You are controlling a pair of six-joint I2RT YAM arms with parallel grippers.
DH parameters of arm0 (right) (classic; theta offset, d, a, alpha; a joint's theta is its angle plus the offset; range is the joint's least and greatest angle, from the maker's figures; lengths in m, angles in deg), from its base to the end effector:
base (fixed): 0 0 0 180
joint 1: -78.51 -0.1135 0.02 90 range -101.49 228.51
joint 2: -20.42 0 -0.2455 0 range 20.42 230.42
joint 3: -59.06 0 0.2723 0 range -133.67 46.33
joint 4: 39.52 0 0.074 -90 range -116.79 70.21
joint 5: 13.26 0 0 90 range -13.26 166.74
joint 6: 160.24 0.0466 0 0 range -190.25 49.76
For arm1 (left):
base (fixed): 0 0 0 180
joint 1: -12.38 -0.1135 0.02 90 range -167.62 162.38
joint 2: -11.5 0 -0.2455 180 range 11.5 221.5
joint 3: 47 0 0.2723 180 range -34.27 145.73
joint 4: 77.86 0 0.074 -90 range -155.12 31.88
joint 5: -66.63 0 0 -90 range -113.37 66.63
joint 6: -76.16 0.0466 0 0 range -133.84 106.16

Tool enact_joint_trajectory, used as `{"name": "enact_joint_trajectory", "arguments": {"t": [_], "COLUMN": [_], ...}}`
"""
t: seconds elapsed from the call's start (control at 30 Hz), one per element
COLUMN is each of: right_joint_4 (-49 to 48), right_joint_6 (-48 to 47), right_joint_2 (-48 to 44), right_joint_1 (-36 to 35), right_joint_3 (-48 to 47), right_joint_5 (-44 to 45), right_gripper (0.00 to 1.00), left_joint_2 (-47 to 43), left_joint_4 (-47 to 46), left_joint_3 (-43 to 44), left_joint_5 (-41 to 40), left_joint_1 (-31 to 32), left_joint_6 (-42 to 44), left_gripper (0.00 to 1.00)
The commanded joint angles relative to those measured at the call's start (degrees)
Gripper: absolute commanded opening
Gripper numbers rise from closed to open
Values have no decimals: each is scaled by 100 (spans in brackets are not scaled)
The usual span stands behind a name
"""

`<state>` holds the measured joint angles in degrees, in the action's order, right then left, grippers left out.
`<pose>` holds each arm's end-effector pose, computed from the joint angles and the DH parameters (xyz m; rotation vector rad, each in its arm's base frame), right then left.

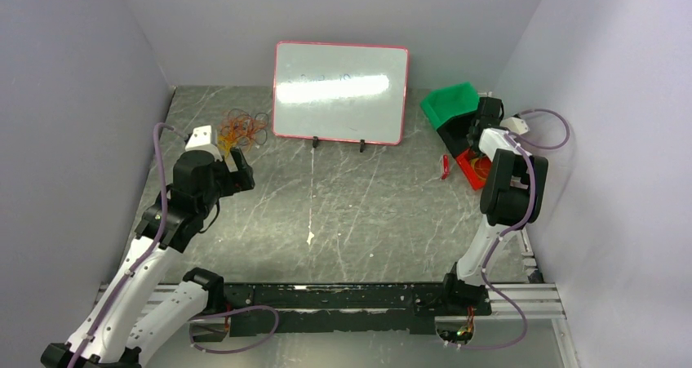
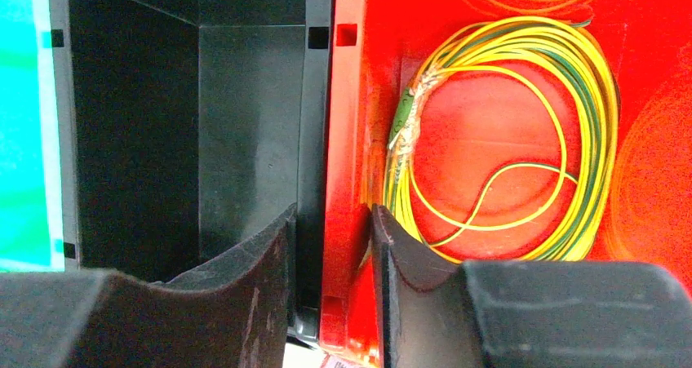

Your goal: Untangle the cables

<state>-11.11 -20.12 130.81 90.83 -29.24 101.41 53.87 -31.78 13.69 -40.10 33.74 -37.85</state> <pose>0.4178 -0.1111 0.1514 1.3763 1.9146 -0.2129 0.1931 -0.0611 0.3093 -0.2272 2.0261 -0.1973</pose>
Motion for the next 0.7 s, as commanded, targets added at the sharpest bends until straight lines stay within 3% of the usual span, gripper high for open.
{"name": "enact_joint_trajectory", "arguments": {"t": [0.0,0.13,0.4,0.67], "right_joint_4": [-164,-110,-81,275], "right_joint_6": [257,589,922,507], "right_joint_2": [-306,-488,-1164,-1896], "right_joint_1": [71,153,183,183], "right_joint_3": [25,54,262,171], "right_joint_5": [179,179,325,236], "right_gripper": [16,0,0,0], "left_joint_2": [8,17,17,39], "left_joint_4": [100,93,129,131], "left_joint_3": [16,16,25,37], "left_joint_5": [-133,-144,-225,-241], "left_joint_1": [51,61,85,96], "left_joint_6": [-32,-33,-35,-45], "left_gripper": [97,97,97,97]}}
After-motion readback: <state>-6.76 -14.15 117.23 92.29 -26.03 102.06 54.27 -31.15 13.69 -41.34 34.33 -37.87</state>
